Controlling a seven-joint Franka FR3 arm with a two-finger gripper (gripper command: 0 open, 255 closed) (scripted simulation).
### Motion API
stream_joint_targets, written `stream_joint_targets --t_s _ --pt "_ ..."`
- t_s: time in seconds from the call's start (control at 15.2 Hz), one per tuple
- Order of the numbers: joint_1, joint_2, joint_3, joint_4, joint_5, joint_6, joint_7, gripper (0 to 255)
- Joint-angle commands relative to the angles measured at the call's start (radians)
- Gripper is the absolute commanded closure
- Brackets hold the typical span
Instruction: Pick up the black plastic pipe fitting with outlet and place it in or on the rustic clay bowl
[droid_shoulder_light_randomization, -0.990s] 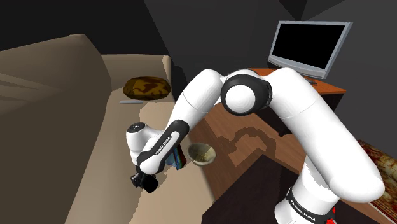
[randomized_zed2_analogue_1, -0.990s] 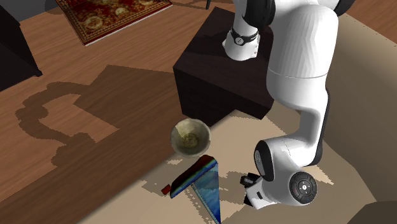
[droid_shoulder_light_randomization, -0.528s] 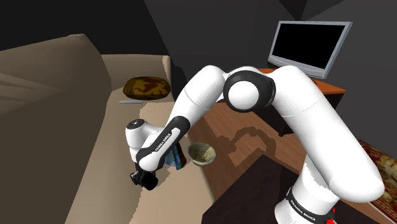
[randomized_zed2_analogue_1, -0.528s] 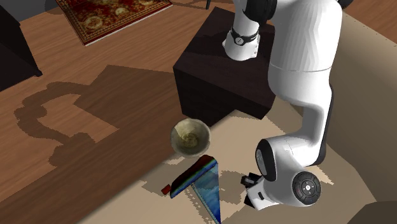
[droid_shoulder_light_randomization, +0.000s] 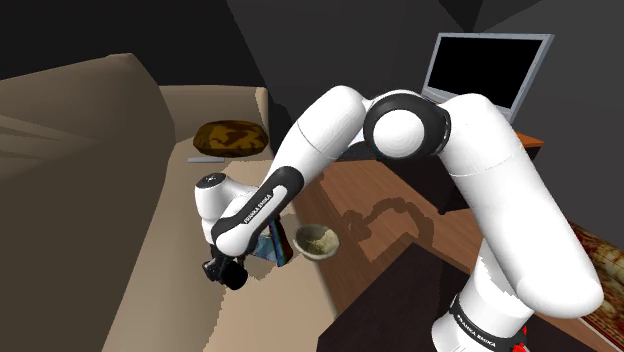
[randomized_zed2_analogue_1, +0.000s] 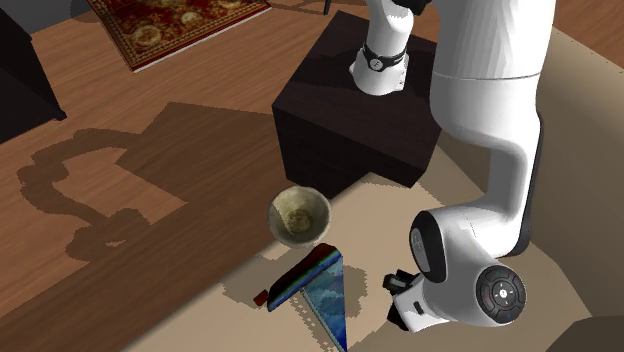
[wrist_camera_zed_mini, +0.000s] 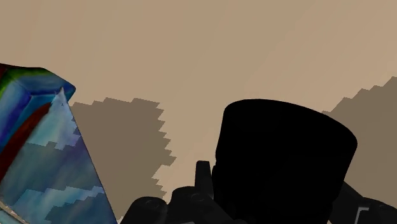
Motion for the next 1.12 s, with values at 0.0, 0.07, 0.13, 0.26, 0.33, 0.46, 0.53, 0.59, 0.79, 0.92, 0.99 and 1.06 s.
stream_joint_targets --t_s 0.0,0.07,0.13,0.26,0.33,0.46,0.53,0.59,0.79,0.92,0.99,1.06 --pt "-0.003 -0.022 0.004 -0.007 0.004 -0.015 -0.004 255" --pt "-0.005 -0.033 0.006 -0.011 0.006 -0.023 -0.005 255" --pt "-0.006 -0.044 0.008 -0.014 0.008 -0.030 -0.007 255" --pt "-0.009 -0.065 0.012 -0.019 0.012 -0.046 -0.010 255" --pt "-0.010 -0.076 0.014 -0.022 0.014 -0.054 -0.012 255" --pt "-0.013 -0.097 0.017 -0.026 0.018 -0.070 -0.015 255" --pt "-0.014 -0.107 0.019 -0.028 0.020 -0.079 -0.017 255" --pt "-0.015 -0.117 0.021 -0.029 0.023 -0.087 -0.019 255" --pt "-0.019 -0.146 0.026 -0.032 0.029 -0.113 -0.024 255" --pt "-0.021 -0.165 0.030 -0.033 0.034 -0.131 -0.028 255" --pt "-0.022 -0.175 0.031 -0.034 0.036 -0.140 -0.030 255" --pt "-0.023 -0.184 0.033 -0.034 0.039 -0.149 -0.031 255"
